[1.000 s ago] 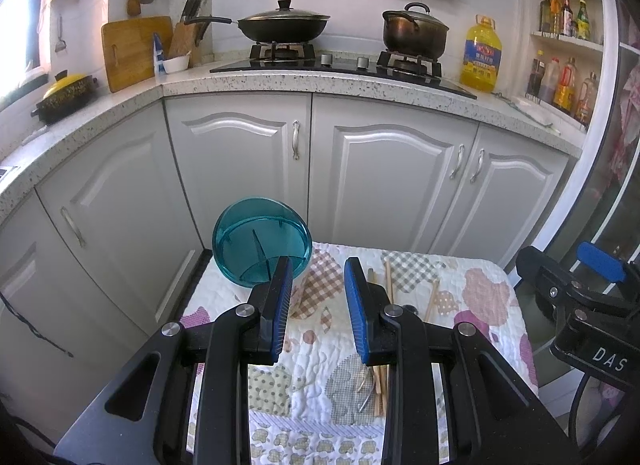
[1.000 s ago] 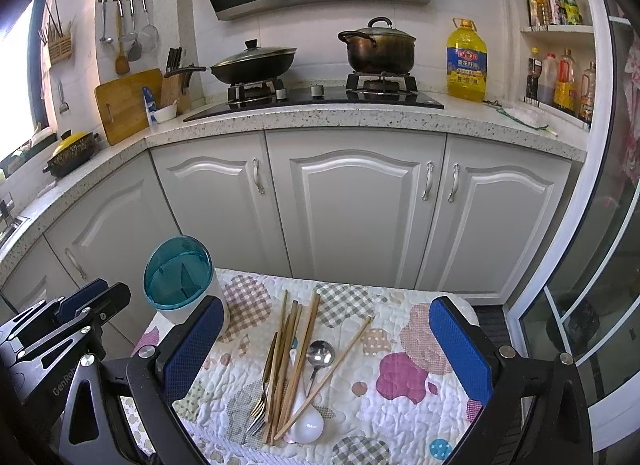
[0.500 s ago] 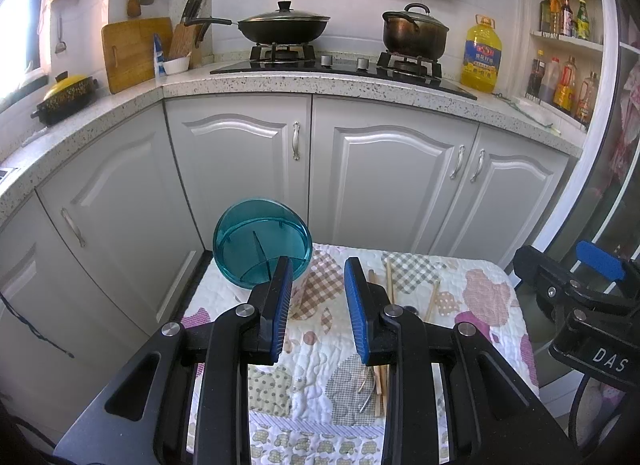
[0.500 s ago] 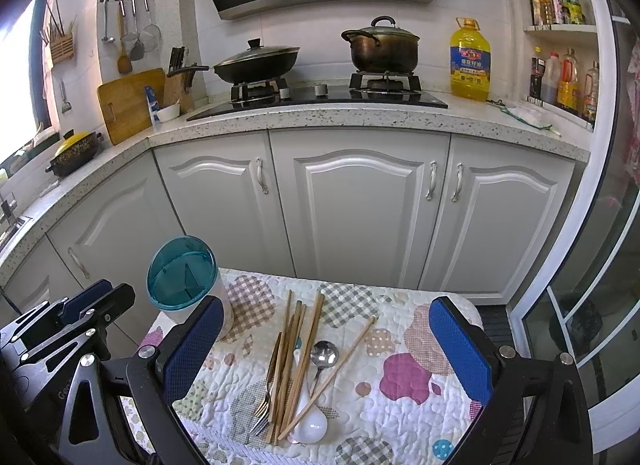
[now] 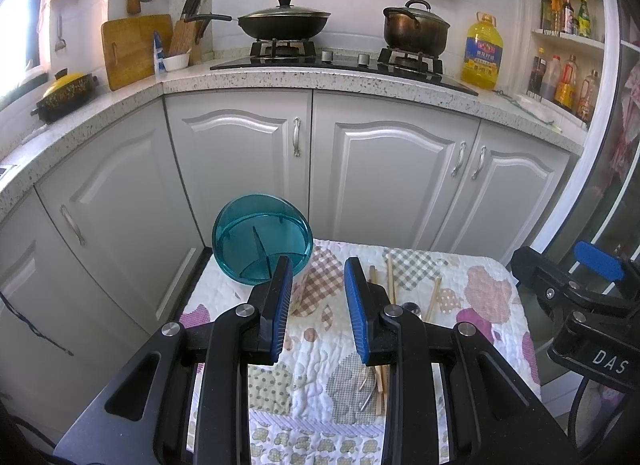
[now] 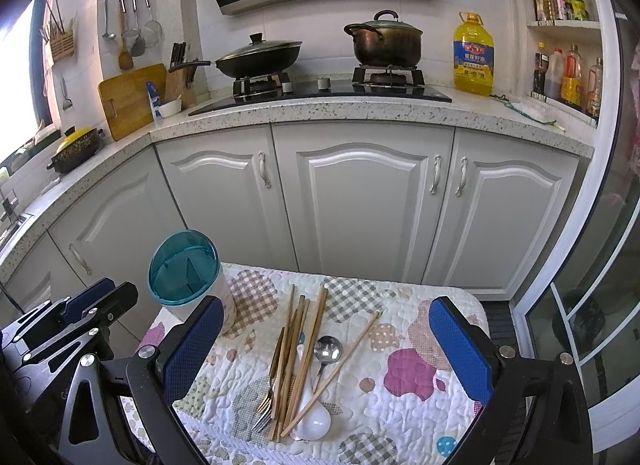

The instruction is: Organize utensils

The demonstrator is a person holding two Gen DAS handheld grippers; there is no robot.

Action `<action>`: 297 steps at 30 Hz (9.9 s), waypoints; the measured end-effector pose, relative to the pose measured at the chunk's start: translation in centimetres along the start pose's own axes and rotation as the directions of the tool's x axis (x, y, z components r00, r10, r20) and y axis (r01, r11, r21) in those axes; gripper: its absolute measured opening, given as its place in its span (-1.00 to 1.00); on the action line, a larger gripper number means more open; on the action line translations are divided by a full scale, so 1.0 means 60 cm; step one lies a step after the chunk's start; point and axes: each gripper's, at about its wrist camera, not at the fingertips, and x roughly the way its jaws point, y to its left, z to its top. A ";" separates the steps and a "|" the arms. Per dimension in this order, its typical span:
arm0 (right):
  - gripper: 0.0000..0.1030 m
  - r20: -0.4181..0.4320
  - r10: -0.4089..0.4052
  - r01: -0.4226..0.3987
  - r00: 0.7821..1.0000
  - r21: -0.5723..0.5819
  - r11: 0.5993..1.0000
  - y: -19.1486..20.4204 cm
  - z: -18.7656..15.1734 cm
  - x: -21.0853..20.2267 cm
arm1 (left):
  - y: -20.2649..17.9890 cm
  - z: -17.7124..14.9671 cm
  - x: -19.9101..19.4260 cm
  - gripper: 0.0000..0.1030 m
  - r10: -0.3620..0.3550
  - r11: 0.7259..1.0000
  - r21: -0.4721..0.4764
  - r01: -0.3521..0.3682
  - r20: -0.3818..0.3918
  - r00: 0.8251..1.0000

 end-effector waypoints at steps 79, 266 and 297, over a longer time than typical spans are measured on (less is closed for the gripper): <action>0.22 -0.370 0.160 -0.131 0.915 0.101 0.986 -0.113 -0.119 0.269 | -0.028 -0.109 0.278 -0.51 -0.218 0.976 -0.083 0.202 -0.451 0.866; -0.90 -0.137 0.521 -0.531 0.842 -0.049 0.846 -0.029 0.099 0.075 | 0.188 0.048 0.031 -0.93 -0.311 0.950 -0.091 0.299 -0.184 0.932; -0.90 -0.054 0.495 -0.496 0.867 -0.180 0.849 0.252 0.237 0.339 | 0.204 0.133 0.241 -0.93 -0.132 0.991 -0.067 0.119 -0.226 0.965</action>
